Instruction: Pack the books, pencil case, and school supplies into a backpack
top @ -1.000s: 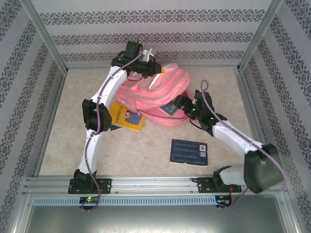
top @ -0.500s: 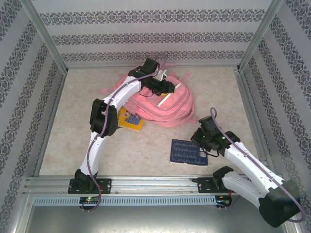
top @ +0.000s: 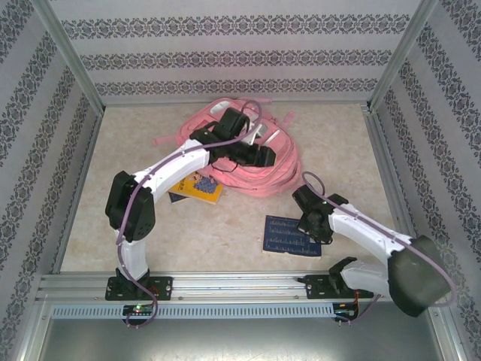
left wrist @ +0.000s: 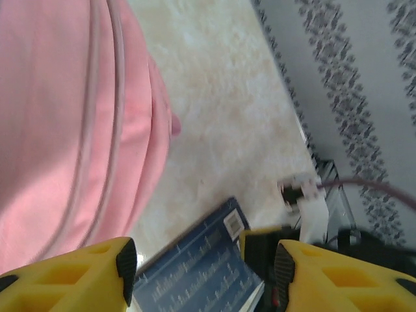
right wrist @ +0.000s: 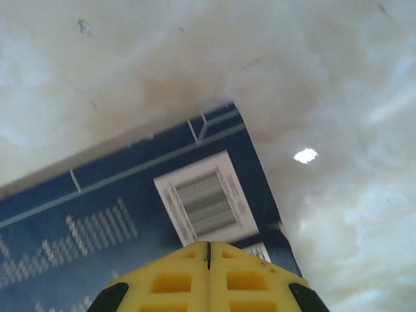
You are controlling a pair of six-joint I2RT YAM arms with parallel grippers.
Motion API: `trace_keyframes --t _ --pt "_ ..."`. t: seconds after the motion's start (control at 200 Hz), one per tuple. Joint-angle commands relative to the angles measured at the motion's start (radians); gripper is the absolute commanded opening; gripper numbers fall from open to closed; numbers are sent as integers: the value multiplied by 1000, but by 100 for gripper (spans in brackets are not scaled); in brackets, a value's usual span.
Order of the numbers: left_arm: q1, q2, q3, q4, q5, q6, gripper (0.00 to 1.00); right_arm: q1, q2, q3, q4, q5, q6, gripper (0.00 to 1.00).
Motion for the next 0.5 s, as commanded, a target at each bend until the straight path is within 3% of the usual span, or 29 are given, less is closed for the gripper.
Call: trace_keyframes --t 0.0,0.125,0.415,0.495 --pt "-20 -25 -94 56 -19 3 60 -45 69 5 111 17 -88 0" --pt "-66 -40 -162 58 -27 9 60 -106 115 20 194 -14 -144 0" --pt "-129 13 -232 135 -3 -52 58 -186 168 84 445 -229 -276 0" --pt "-151 46 -217 134 -20 -51 58 -188 102 107 425 -215 -302 11"
